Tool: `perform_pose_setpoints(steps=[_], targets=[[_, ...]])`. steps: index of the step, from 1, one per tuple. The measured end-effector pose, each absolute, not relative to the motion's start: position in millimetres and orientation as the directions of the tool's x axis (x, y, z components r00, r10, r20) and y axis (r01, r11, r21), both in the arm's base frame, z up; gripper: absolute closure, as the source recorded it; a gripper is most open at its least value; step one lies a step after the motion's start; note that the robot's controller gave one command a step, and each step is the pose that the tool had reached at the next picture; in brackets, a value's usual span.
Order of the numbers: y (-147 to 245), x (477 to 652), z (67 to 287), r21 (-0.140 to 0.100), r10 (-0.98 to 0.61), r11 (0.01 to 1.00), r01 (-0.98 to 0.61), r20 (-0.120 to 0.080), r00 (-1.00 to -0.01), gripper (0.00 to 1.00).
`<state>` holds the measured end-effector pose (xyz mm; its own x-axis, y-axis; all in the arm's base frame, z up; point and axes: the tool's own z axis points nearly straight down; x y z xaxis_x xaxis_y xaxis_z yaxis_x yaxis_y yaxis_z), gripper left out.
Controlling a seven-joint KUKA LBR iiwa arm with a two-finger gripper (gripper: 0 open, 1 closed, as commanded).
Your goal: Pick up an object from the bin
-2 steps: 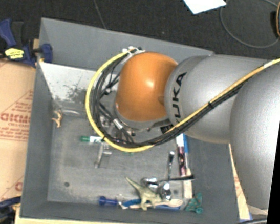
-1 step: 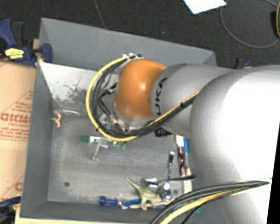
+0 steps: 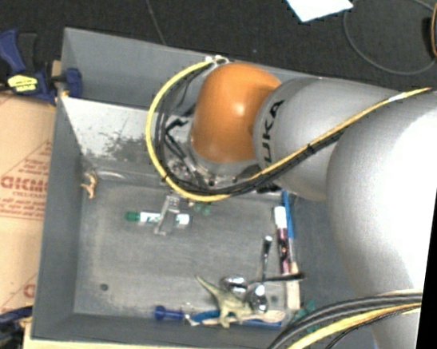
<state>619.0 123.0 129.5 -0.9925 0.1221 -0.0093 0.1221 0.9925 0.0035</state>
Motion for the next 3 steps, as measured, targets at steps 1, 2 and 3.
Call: perform_pose_setpoints(steps=[1, 2, 3], targets=[[122, 609.9, 78, 0.000, 0.145, 0.989, 0.145, 0.004, -0.989, 0.00], [118, 639.9, 71, 0.007, 0.203, 0.979, 0.203, -0.014, -0.979, 0.00], [121, 613.7, 79, 0.001, 0.151, 0.989, 0.151, -0.001, -0.989, 1.00]])
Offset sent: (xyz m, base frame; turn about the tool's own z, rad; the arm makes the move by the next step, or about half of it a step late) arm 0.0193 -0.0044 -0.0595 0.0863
